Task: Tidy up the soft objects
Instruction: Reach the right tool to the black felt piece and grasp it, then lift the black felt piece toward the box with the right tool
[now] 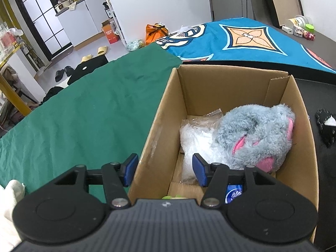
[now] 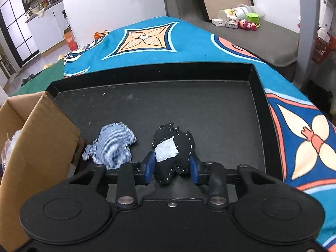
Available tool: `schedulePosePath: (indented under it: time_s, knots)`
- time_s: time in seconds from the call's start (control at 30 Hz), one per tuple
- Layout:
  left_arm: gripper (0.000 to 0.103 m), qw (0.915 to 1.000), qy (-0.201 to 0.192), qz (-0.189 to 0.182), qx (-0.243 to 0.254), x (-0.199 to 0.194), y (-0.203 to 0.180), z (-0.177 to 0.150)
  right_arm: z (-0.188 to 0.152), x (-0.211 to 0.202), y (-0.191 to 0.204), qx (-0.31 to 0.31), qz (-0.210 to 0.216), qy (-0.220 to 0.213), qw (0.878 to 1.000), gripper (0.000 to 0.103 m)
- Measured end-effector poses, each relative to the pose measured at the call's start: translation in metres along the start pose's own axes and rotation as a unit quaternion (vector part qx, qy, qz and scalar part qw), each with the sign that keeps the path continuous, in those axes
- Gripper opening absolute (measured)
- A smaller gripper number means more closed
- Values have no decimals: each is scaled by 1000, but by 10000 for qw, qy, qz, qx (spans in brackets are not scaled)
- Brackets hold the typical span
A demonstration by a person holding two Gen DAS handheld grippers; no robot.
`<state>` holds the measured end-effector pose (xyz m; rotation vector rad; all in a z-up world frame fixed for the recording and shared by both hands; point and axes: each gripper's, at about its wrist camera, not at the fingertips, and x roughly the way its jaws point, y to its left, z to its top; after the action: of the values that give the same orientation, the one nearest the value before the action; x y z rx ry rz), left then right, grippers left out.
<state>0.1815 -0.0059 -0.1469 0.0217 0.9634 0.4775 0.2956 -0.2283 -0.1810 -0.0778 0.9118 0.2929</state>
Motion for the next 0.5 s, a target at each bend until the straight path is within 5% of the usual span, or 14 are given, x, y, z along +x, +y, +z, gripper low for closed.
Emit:
schedulePosePath:
  time_s: [0.5]
  knots:
    - [55, 9995, -83, -292, -121, -11, 13, -7, -5, -44, 8, 240, 25, -322, 9992, 32]
